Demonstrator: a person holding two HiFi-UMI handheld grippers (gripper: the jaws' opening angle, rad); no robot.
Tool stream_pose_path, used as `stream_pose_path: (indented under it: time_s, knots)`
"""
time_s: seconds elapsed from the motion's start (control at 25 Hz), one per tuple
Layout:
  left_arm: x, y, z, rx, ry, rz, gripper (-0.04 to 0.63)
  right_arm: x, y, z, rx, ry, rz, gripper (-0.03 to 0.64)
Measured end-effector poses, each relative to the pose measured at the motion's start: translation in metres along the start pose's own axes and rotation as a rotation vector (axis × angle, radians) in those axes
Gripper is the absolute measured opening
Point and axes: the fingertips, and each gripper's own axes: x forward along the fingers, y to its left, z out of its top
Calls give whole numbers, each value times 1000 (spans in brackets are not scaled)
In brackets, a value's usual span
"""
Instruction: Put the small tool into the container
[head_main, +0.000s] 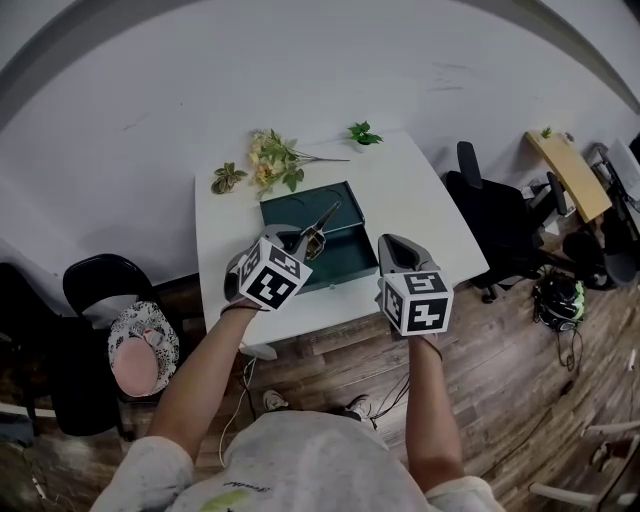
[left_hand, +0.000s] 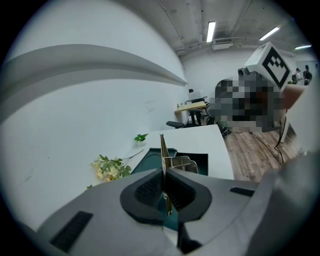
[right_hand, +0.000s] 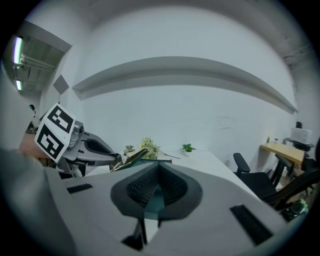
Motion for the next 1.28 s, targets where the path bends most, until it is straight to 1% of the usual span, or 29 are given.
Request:
stream_pose_path:
  time_s: [0.36,0.52,0.84,1.04,1.28]
  knots:
    - [22,-17,-5,132,67,-81,0,-8,-5,-9,18,10,-33,5]
    - [31,-25,-10,193,110,-119,0,-9,-3,-12,25,16,-41,5]
    - [53,-36,-24,293,191,-170,0,-12,-5,-16,35,17,-59,5]
    - [62,-41,-27,346,218,-180,0,-14,-4,-16,32,17,-57,5]
    - [75,-43,-40,362,260,-184,0,-11,-7,-18,23,26,-50,5]
